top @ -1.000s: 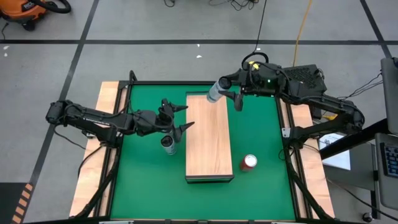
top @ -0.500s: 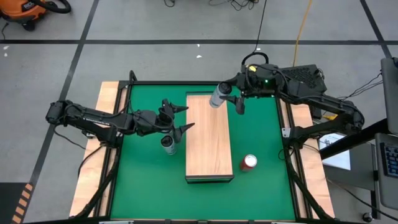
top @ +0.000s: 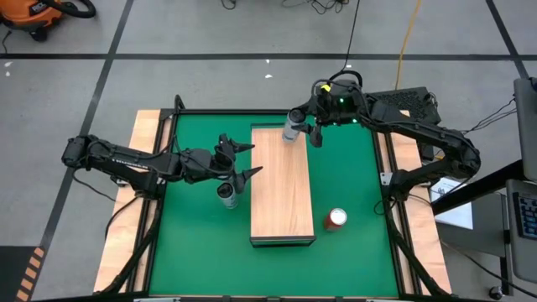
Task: Place canned beverage on shelf
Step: Put the right white-blue soda can on the shelf
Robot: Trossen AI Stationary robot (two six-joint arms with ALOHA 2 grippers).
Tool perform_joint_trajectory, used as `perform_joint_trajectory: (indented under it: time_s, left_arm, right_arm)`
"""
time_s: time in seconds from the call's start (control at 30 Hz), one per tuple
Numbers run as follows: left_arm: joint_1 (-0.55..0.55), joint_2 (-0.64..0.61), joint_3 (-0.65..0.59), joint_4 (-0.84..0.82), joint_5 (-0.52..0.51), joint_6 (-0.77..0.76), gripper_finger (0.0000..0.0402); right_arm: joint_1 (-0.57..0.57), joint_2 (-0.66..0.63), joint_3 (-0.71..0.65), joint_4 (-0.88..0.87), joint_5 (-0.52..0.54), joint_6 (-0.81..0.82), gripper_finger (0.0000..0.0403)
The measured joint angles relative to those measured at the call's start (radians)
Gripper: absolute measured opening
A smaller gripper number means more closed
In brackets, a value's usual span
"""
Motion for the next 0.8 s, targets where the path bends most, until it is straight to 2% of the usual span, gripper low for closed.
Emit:
perform_joint_trajectory:
  time_s: [0.8]
  left_arm:
    - [0.0, 0.0, 0.0, 0.0, 0.012, 0.0, 0.0354]
  right_arm:
    - [-0.041, -0.001, 0.0, -0.073, -0.018, -0.026, 0.0256]
